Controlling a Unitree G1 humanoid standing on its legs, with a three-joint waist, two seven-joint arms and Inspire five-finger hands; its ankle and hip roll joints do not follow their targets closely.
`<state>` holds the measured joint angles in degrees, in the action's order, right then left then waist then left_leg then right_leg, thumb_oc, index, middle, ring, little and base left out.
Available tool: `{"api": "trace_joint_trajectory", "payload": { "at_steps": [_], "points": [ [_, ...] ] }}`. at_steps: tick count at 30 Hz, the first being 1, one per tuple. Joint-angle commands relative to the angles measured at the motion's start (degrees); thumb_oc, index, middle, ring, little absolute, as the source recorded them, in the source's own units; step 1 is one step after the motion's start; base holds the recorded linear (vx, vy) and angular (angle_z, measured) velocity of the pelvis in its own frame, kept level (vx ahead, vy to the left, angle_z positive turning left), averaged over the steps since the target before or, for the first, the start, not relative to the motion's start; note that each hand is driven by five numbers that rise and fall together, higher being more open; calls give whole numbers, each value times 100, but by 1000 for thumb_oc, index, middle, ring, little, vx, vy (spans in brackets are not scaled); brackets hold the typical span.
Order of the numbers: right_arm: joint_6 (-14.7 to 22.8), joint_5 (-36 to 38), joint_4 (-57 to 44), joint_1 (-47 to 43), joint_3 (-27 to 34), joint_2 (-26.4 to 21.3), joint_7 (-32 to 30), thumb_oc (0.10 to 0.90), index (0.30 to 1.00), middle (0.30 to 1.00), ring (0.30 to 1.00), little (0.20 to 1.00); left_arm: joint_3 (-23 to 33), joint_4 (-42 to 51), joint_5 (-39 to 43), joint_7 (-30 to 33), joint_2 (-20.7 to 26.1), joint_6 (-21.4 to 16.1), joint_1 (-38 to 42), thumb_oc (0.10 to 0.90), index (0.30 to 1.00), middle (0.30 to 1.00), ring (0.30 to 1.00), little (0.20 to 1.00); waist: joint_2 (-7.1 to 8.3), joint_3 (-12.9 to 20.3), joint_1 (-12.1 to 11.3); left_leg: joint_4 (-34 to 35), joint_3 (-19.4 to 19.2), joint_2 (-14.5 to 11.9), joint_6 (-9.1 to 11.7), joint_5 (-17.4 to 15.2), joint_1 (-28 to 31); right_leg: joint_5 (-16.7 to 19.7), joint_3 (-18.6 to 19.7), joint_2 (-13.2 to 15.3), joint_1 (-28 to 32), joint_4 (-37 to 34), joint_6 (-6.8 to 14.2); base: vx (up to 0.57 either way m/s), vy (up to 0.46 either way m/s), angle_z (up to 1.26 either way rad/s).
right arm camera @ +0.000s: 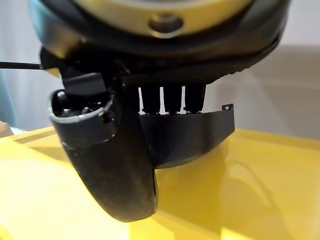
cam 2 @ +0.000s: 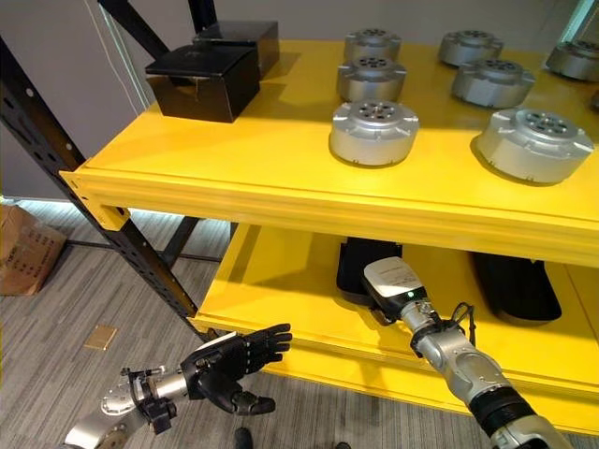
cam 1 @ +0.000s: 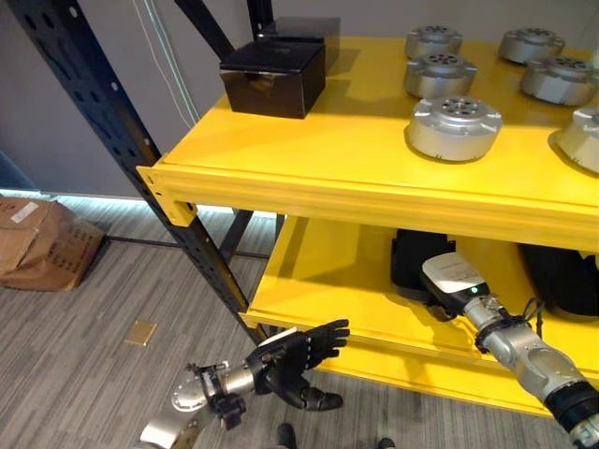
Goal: Move parts from the plastic box to the shelf.
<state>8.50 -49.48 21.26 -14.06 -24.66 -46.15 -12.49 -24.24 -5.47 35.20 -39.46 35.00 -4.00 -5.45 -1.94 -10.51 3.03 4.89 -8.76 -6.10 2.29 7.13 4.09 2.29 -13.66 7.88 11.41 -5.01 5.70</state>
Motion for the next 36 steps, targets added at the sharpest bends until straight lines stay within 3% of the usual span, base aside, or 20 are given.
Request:
{"api": "trace_joint_trajectory", "payload": {
  "at_steps": [1,5,9,18,24,25,28,36],
  "points": [
    [-94,67,265,-702,-280,-462,4,400,300,300,300,300,247,447,58,-214,52,-311,457,900,1000,1000,1000,1000,133,124,-62,-35,-450,-285,127,-770,437,-531,236,-191,-472,435,-92,-29,-45,0],
    [-119,120,375,-829,-300,-537,-15,400,300,300,300,300,210,446,89,-189,66,-284,521,900,1000,1000,1000,1000,121,93,-57,-36,-443,-289,135,-768,427,-533,235,-193,-495,442,-104,-8,-6,0],
    [85,-84,360,-799,-242,-660,94,400,300,300,300,300,253,461,57,-216,62,-302,429,900,1000,1000,1000,1000,107,102,-42,-27,-459,-300,162,-763,450,-539,224,-199,-470,426,-104,0,0,0],
    [-374,209,667,-705,-41,-593,85,400,300,300,300,300,281,468,-24,-318,45,-251,403,900,1000,1000,1000,1000,102,97,-35,-17,-499,-311,171,-765,472,-524,213,-198,-453,408,-101,0,0,0],
    [-435,186,910,-744,71,-497,115,400,300,300,300,300,336,508,32,-316,28,-224,405,900,1000,1000,1000,1000,28,55,-13,-10,-533,-300,183,-758,476,-520,207,-174,-471,420,-99,-6,19,-4],
    [-429,186,954,-746,75,-473,82,488,424,424,424,424,337,498,47,-326,22,-234,400,900,1000,1000,1000,1000,21,58,-12,-4,-539,-293,182,-759,481,-516,199,-173,-470,413,-99,0,0,0],
    [-462,190,997,-785,41,-421,39,900,1000,1000,1000,1000,308,505,32,-316,6,-225,429,900,1000,1000,1000,1000,13,53,-19,-11,-530,-287,180,-755,463,-517,204,-175,-484,420,-106,0,0,0],
    [-282,-8,920,-827,-36,-415,103,900,1000,1000,1000,1000,304,509,17,-282,-27,-225,471,900,1000,1000,1000,1000,12,27,-18,-14,-538,-289,180,-752,451,-512,198,-166,-502,420,-104,0,0,0]
  ]
}}
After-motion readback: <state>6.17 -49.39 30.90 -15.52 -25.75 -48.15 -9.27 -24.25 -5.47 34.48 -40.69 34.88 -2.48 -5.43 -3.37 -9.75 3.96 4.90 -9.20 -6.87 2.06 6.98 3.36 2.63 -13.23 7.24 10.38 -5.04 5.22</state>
